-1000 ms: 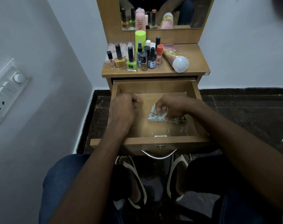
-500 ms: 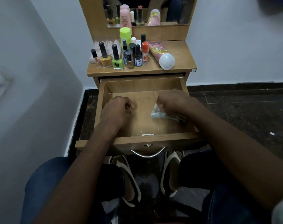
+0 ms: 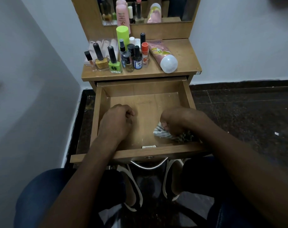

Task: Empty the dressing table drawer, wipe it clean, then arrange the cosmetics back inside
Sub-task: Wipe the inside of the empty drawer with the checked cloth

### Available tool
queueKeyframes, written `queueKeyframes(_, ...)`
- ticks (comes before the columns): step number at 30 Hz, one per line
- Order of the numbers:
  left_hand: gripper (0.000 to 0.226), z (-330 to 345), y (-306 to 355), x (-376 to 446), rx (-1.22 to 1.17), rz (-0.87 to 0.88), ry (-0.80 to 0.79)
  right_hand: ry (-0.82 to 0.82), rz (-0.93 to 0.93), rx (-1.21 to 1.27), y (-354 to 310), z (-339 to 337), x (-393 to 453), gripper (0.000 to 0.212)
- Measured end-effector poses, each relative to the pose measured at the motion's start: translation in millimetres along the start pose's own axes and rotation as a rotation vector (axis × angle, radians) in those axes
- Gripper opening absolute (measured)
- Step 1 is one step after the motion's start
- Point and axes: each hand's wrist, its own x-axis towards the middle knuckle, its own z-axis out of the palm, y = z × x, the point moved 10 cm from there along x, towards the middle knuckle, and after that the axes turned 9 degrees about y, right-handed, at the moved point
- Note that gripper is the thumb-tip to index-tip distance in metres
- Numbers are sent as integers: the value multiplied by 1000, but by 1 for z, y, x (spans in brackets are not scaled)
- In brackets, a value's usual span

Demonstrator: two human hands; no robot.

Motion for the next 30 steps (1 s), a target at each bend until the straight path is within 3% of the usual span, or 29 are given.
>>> queueKeyframes(5, 23, -2, 0, 2, 9, -17, -9, -67, -81, -9, -15, 5, 0, 19)
queueKeyframes(11, 21, -2, 0, 4, -3, -38, 9, 18, -302, 100, -62, 2, 6, 27)
queueKeyframes(14, 22, -11, -9, 6, -12, -85, 62, -101, -181, 219, -35, 1, 7, 21)
queueKeyframes(18, 20, -27, -18, 8, -114, -139, 162, -177, -119, 135, -15, 5, 3, 18)
queueKeyframes(21, 14, -26, -17, 9, -244, -168, 196, -38, -229, 167, -57, -1, 11, 21)
queueKeyframes(23, 15, -28, -15, 10, -291, -173, 237, 85, -336, 329, -99, -5, 22, 18)
queueKeyframes(26, 18, -39, -14, 11, -308, -151, 312, 145, -424, 488, -138, 1, 33, 22)
queueKeyframes(30, 18, -59, -41, 9, -282, -226, 418, -105, -345, 371, -102, 0, 28, 23)
